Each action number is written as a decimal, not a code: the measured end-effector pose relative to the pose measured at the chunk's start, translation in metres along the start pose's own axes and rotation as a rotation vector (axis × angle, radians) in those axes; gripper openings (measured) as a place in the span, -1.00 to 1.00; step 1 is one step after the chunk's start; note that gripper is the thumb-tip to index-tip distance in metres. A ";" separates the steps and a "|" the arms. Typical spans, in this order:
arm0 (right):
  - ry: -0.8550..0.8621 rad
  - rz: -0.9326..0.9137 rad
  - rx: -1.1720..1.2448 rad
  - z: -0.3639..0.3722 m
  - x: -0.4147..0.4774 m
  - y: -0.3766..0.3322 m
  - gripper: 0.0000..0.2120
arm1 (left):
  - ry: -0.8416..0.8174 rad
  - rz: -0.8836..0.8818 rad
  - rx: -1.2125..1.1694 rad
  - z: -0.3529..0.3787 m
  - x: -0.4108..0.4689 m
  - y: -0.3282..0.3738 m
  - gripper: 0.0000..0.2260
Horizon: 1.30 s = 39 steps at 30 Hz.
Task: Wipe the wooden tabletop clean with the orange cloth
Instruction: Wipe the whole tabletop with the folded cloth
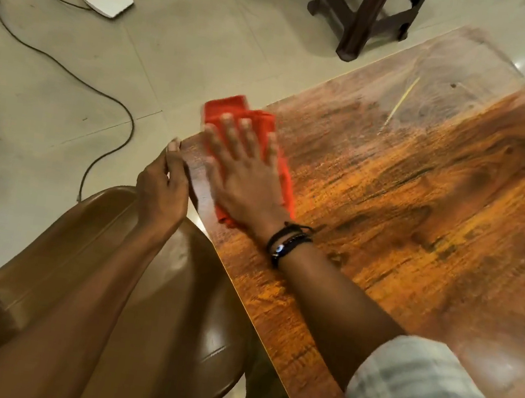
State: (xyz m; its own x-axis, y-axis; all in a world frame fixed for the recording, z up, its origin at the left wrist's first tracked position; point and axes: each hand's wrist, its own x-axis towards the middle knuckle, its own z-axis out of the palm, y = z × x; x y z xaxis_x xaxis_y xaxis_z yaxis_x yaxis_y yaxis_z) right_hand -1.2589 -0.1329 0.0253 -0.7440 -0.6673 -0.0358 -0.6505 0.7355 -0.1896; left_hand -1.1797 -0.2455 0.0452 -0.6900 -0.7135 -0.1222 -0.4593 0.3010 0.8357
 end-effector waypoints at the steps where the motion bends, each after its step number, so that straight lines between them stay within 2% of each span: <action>1: -0.010 -0.071 -0.016 0.004 0.003 -0.011 -0.44 | -0.003 -0.015 -0.010 -0.002 -0.001 0.001 -0.58; 3: -0.004 -0.132 -0.024 0.007 0.014 -0.006 -0.46 | -0.008 -0.006 -0.012 -0.004 -0.001 0.000 -0.57; 6: -0.001 -0.100 -0.021 -0.001 0.039 0.031 -0.45 | 0.008 0.055 0.034 -0.005 -0.002 -0.001 -0.57; 13: -0.019 0.307 0.004 -0.044 0.103 0.158 -0.46 | 0.039 0.148 0.209 -0.004 0.004 -0.008 -0.56; 17: 0.043 0.471 -0.001 -0.047 0.110 0.167 -0.43 | 0.049 0.167 0.241 -0.005 0.005 -0.013 -0.57; 21: 0.042 0.429 0.039 -0.036 0.086 0.117 -0.43 | 0.031 0.154 0.237 -0.003 0.006 -0.014 -0.57; 26: 0.055 0.088 -0.037 -0.008 0.030 0.038 -0.41 | 0.003 0.119 0.333 0.008 0.016 0.003 -0.58; 28: 0.062 -0.061 -0.039 -0.005 0.015 0.037 -0.42 | -0.057 0.110 0.384 0.023 0.013 0.025 -0.53; 30: 0.054 -0.123 -0.011 -0.009 0.016 0.058 -0.44 | -0.106 0.216 0.396 0.044 0.005 0.048 -0.46; 34: 0.043 -0.100 -0.028 -0.020 0.034 0.120 -0.42 | -0.230 0.355 0.362 0.099 0.013 0.082 -0.44; 39: 0.050 0.153 0.008 -0.040 0.069 0.209 -0.45 | -0.348 0.484 0.380 0.154 0.043 0.098 -0.50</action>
State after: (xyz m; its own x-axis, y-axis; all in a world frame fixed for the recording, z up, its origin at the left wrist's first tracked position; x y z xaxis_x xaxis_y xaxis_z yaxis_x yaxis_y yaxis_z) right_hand -1.4523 -0.0202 0.0224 -0.8413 -0.5403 -0.0160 -0.5276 0.8272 -0.1933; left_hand -1.3407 -0.1494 0.0388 -0.9758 -0.2188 -0.0013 -0.1754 0.7785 0.6027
